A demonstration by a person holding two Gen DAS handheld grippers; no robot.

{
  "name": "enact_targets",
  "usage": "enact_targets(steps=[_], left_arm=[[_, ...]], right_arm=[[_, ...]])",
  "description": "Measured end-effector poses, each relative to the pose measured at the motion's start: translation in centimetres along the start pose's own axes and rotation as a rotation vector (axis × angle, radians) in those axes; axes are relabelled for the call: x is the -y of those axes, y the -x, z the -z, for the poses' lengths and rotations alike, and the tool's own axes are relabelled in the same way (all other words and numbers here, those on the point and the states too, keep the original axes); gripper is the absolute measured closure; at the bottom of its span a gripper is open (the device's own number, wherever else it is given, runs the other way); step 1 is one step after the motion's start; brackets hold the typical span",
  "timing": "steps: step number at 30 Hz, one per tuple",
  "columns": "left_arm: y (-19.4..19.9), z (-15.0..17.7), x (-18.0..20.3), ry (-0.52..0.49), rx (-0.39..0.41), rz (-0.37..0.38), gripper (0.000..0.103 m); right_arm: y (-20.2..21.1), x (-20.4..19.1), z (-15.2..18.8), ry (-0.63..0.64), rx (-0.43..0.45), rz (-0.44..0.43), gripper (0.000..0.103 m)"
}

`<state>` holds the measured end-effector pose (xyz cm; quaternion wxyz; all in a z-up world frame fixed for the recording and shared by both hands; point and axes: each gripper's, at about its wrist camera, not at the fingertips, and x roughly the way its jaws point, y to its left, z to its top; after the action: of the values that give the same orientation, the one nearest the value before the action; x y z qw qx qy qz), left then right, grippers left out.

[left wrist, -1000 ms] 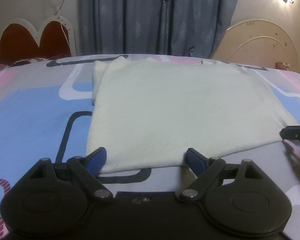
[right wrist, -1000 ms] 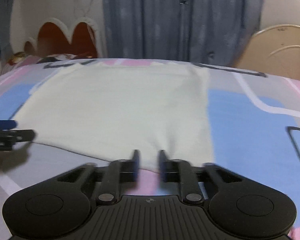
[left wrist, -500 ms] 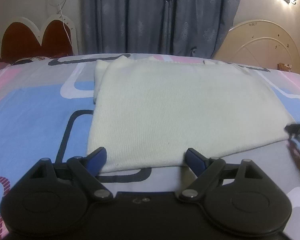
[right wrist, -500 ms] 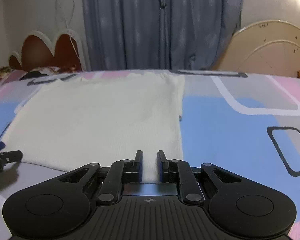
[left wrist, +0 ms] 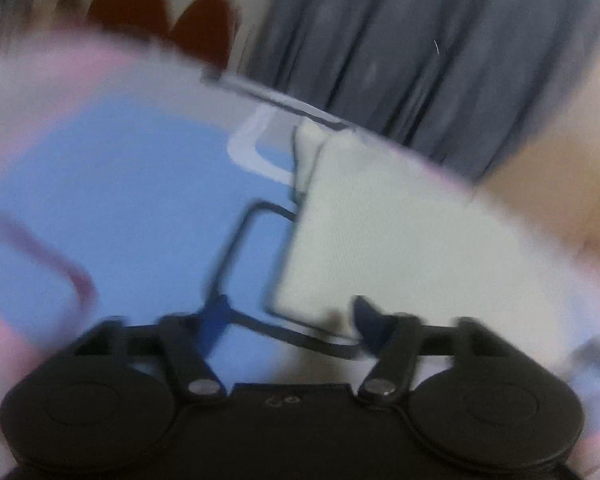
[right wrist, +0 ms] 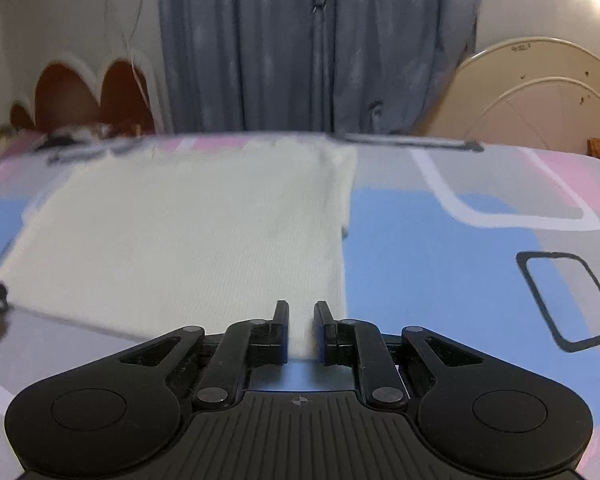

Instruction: Fold small clothes

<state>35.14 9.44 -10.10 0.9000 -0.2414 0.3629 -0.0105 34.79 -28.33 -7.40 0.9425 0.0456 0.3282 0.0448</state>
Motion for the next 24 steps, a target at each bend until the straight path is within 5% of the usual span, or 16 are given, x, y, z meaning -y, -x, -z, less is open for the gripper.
enact_targets(steps=[2,6,8,12,13,15,17,20,22,24], left_arm=[[-0.7,0.7,-0.9,0.167,-0.047,0.087,0.050],[-2.1,0.7,-1.4,0.306,0.023,0.135,0.048],[-3.4,0.4,-1.6,0.356,0.060,0.154,0.049],[-5.2,-0.8,-1.3,0.360,0.091,0.164,0.053],[-5.7,-1.1,-1.1,0.361,0.092,0.163,0.056],[-6.6,-1.4,-1.3,0.350,0.069,0.135,0.090],[-7.0,-1.4,-2.0,0.375,0.067,0.127,0.095],[-6.0,-1.5,-1.5,0.320,0.094,0.122,0.096],[-5.7,-1.1,-1.2,0.301,0.094,0.103,0.078],[-5.9,-0.8,-1.8,0.347,0.116,0.132,0.073]], right_arm=[[0.3,-0.3,-0.6,-0.027,0.024,-0.032,0.089],[-0.5,-1.9,-2.2,-0.077,0.035,-0.129,0.091],[-1.3,-2.9,-3.0,-0.083,0.039,-0.172,0.103],[-4.2,-4.9,-3.9,-0.066,0.039,-0.219,0.103],[-5.1,-5.4,-4.0,-0.061,0.030,-0.223,0.103],[-7.1,-6.3,-4.1,-0.055,0.016,-0.227,0.103],[-8.7,-6.9,-4.3,-0.058,0.007,-0.231,0.103],[-9.6,-7.5,-4.7,-0.065,0.030,-0.254,0.103],[-9.9,-8.0,-5.0,-0.050,0.052,-0.279,0.103],[-11.4,-8.7,-4.7,-0.011,0.007,-0.266,0.103]])
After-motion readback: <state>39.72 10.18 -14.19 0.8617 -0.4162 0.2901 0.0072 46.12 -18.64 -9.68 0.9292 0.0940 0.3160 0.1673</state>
